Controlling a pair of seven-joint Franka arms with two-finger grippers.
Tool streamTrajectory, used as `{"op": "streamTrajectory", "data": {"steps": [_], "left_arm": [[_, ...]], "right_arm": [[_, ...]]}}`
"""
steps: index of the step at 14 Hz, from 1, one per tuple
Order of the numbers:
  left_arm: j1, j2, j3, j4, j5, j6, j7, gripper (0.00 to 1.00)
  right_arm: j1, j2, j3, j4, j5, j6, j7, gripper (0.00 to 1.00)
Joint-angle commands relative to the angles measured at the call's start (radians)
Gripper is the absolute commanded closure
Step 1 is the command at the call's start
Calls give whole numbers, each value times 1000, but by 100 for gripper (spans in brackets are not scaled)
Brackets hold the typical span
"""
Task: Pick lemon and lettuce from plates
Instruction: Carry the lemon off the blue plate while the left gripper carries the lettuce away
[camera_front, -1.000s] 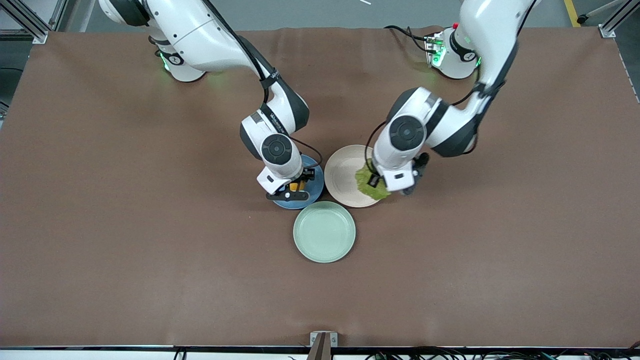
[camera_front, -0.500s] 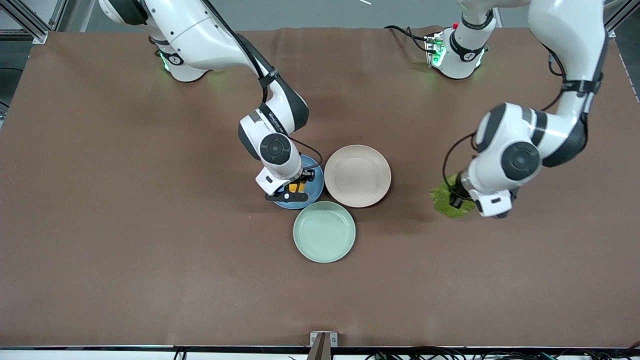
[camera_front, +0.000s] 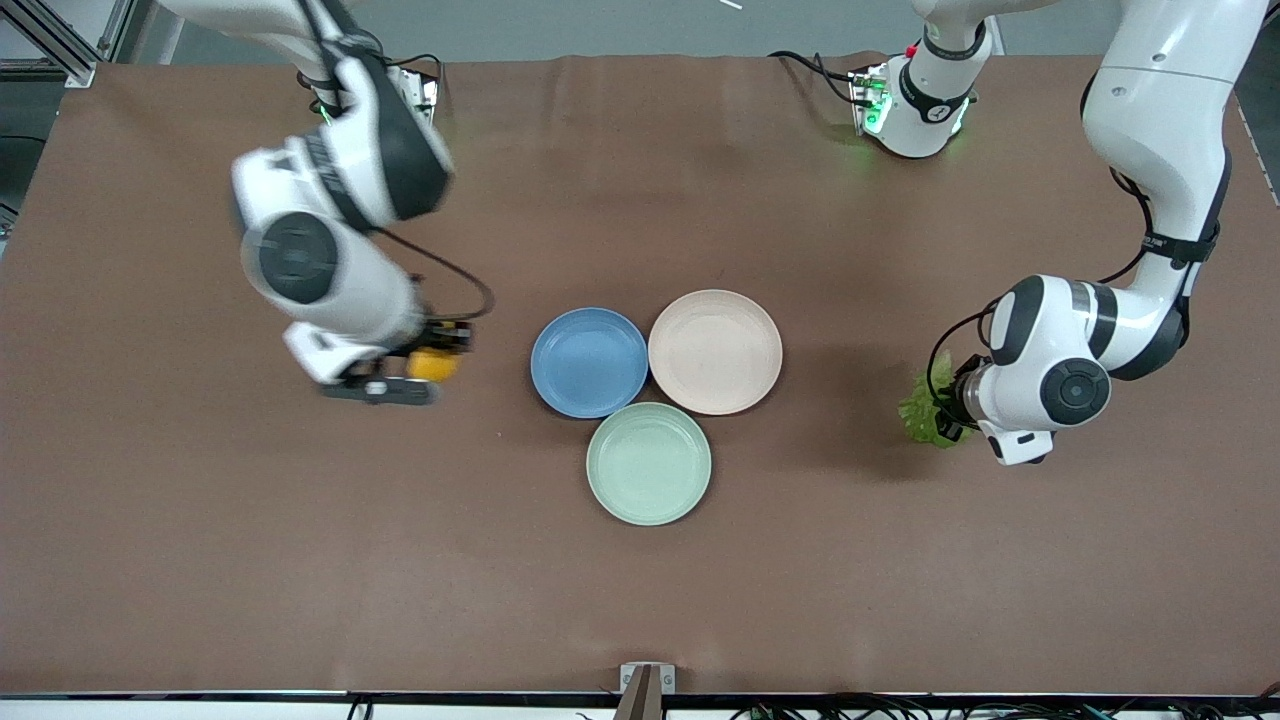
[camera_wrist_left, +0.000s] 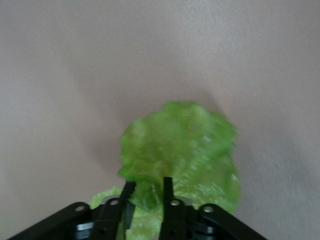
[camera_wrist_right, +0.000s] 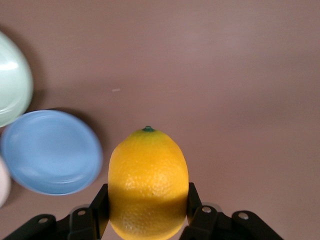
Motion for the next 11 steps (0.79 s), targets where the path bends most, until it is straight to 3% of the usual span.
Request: {"op": "streamTrajectory", "data": {"steps": [1, 4, 8, 11], "left_arm": [[0, -48, -17, 18, 9, -20, -20, 0], [-2, -106, -47, 84, 12, -97, 38, 0], [8, -195, -87, 198, 12, -337, 266, 0], [29, -284, -87, 253, 10, -497, 426, 0]], "right_arm": [[-163, -24, 22, -65, -40, -8, -186, 71], [-317, -11, 22, -129, -40, 57, -394, 71], [-440, 13, 22, -327, -41, 353, -505, 71], [-481, 91, 22, -376, -43, 522, -514, 70]]}}
